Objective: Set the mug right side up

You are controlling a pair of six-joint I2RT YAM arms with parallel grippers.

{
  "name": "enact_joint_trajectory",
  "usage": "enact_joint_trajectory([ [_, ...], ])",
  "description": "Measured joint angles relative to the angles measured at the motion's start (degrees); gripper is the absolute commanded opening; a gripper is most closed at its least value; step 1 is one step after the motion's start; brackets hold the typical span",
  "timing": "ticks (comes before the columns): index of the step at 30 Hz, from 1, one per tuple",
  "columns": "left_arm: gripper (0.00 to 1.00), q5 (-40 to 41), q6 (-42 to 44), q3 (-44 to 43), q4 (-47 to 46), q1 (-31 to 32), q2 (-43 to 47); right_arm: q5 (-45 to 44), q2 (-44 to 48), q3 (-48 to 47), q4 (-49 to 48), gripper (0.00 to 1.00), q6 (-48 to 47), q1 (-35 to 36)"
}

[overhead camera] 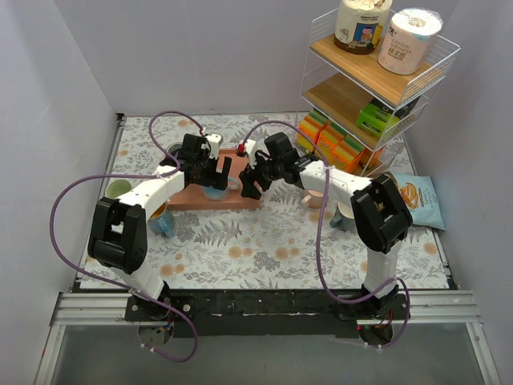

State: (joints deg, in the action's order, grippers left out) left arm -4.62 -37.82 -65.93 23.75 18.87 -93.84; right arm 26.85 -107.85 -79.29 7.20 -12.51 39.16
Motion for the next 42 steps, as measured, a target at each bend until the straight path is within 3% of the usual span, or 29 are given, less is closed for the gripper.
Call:
enact_joint_trajectory([
  [10, 0.98, -0.8, -0.1, 0.1, -1.5, 0.0, 0.4, -1.9, -5.4, -1.9, -1.2, 0.79, -6.8, 1.2],
  [17, 0.98, 1.9, -2.0, 0.2, -0.6, 0.0, 7.0, -1.4, -6.4, -4.5, -3.5, 0.78, -7.2, 1.1],
  [24, 0.98, 9.0, -10.0, 1.0, 1.1, 0.1, 16.0, 0.5, -11.7, -11.5, -3.5, 0.75, -7.6, 1.6],
  [30, 0.98, 10.2, -17.6, 4.5, 5.7, 0.1, 22.5, 2.1, -14.8, -13.6, -1.3, 0.73, -9.2, 2.6],
  [31, 0.98, 10.3, -18.6, 4.6, 6.6, 0.1, 23.2, 2.3, -15.0, -13.7, -1.0, 0.71, -9.7, 2.8],
  [32, 0.98, 10.3, -19.6, 4.6, 7.2, 0.1, 23.9, 2.6, -15.2, -13.7, -0.7, 0.58, -10.1, 2.8],
  [35, 0.98, 10.9, -21.7, 4.6, 8.9, 0.1, 25.7, 3.3, -15.6, -14.3, 0.0, 0.43, -10.7, 2.9],
  [42, 0.98, 12.8, -23.9, 4.3, 11.8, 0.1, 26.5, 2.7, -16.1, -15.6, 0.2, 0.42, -10.1, 3.0],
])
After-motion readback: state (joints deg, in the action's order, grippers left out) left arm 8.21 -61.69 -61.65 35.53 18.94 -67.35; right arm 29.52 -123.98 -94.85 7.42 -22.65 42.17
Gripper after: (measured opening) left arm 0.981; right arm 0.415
